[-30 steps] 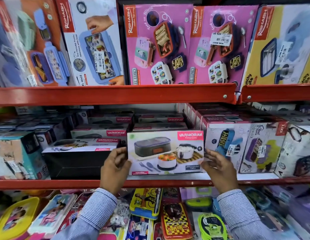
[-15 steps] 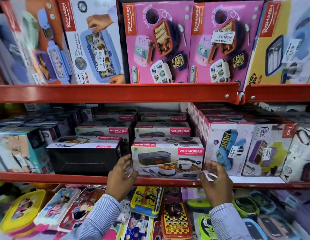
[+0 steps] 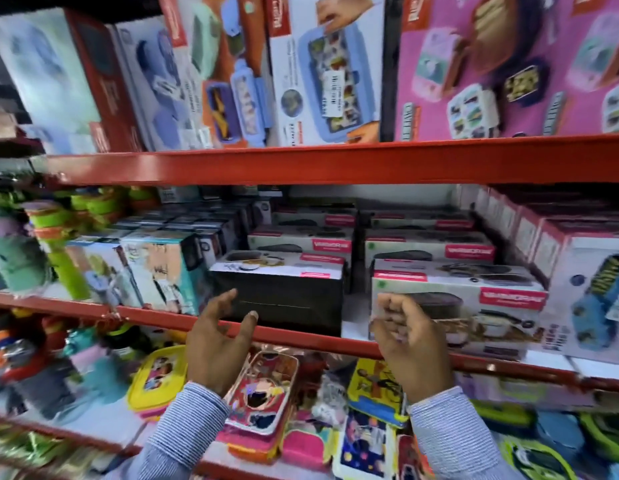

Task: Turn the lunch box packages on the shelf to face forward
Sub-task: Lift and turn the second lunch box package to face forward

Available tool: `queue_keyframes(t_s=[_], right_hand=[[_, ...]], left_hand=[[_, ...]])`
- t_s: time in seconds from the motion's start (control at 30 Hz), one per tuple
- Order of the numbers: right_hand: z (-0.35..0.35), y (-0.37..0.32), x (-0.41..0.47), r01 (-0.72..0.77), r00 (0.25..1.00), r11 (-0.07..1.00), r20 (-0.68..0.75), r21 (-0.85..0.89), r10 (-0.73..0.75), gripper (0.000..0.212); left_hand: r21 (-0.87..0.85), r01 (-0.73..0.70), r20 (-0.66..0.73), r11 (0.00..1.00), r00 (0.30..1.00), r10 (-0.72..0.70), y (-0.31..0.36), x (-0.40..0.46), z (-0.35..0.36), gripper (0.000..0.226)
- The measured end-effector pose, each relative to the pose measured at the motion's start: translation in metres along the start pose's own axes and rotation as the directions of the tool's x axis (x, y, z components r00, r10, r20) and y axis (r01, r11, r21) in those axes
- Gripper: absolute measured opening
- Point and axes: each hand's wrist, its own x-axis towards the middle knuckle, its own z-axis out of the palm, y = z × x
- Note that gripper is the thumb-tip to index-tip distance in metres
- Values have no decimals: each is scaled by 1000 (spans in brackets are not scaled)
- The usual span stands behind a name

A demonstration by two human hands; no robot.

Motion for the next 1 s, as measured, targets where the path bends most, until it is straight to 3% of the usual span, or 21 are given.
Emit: queue_keyframes(t_s=[0.1, 0.37, 0.47, 0.6, 0.7, 0.77, 0.9, 0.93, 1.0], right_hand=[[46, -10, 7, -80, 996, 996, 25, -50, 81, 47], [98, -31, 25, -292, 955, 928, -121, -231, 270, 79], [99, -42, 32, -401, 915, 910, -93, -108, 393, 77], [91, -44, 31, -360, 922, 929, -116, 88, 369, 86], [82, -62, 26, -272, 941, 947, -159, 171, 299, 55], [78, -72, 27, -223, 938, 949, -215, 225, 271, 32], [76, -70, 28, -103, 934, 983, -324, 155, 149, 8], [76, -65, 29, -93, 937, 988, -324, 123, 128, 9], [79, -54, 30, -120, 947, 990, -291, 77, 137, 33]], left_hand=[[-8, 52, 94, 999, 994, -52, -31, 35, -19, 66], [28, 104, 343, 994, 933, -107, -59, 90, -23, 101], [-94, 203, 395, 975, 906, -150, -56, 99, -23, 116], [-380, 289, 398, 878, 908, -127, -58, 112, -27, 91], [-491, 254, 341, 833, 936, -85, -47, 124, -42, 74], [-508, 223, 279, 832, 956, -86, -36, 129, -51, 71], [-491, 116, 181, 864, 983, -29, -32, 126, -54, 15], [-466, 118, 201, 877, 979, -25, -36, 125, -52, 16], [-394, 110, 247, 913, 969, -10, -48, 126, -45, 34]])
